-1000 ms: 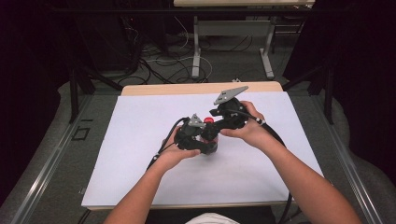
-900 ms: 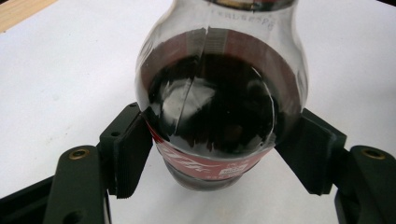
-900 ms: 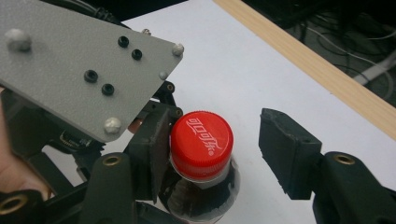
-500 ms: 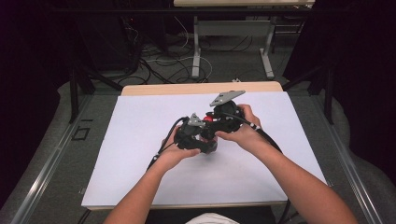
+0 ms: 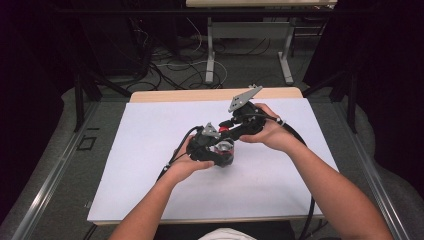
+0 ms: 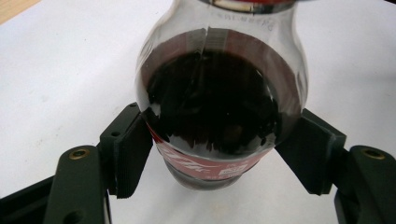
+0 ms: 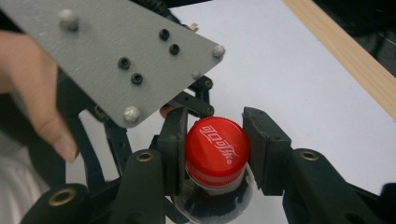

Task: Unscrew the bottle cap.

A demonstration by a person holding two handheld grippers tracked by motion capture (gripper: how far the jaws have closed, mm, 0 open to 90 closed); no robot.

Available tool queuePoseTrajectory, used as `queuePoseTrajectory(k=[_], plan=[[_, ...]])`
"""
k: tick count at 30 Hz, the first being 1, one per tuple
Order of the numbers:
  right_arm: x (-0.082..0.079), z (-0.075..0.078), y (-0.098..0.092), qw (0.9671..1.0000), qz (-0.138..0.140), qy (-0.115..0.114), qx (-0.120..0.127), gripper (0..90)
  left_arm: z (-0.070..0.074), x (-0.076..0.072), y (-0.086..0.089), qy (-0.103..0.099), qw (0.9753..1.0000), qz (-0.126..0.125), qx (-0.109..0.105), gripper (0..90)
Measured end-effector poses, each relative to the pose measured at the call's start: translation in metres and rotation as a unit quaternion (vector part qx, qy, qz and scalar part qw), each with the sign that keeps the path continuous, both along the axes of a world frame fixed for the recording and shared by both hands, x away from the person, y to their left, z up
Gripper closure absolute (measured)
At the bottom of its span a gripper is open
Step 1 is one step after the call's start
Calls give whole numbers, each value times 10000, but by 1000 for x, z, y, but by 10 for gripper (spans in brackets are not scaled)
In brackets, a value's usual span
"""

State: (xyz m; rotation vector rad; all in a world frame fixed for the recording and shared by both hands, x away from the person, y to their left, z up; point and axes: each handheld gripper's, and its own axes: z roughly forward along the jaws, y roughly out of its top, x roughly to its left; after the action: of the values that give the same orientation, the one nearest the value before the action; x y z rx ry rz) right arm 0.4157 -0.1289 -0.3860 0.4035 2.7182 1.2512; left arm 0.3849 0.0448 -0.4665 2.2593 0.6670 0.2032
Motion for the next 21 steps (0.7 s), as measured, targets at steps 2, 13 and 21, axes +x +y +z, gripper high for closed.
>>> queuePoseTrajectory(k=[2, 13, 21], plan=[[3, 2, -1, 9996, 262, 56, -60, 610, 0, -1, 0, -41, 10000, -42, -10, 308], [4, 6, -4, 10000, -24, 18, 41, 478, 2, 2, 2, -56, 9999, 109, 4, 307], [-15, 9, -1, 9892, -1418, 24, 359, 464, 3, 4, 5, -68, 9994, 345, -69, 306]])
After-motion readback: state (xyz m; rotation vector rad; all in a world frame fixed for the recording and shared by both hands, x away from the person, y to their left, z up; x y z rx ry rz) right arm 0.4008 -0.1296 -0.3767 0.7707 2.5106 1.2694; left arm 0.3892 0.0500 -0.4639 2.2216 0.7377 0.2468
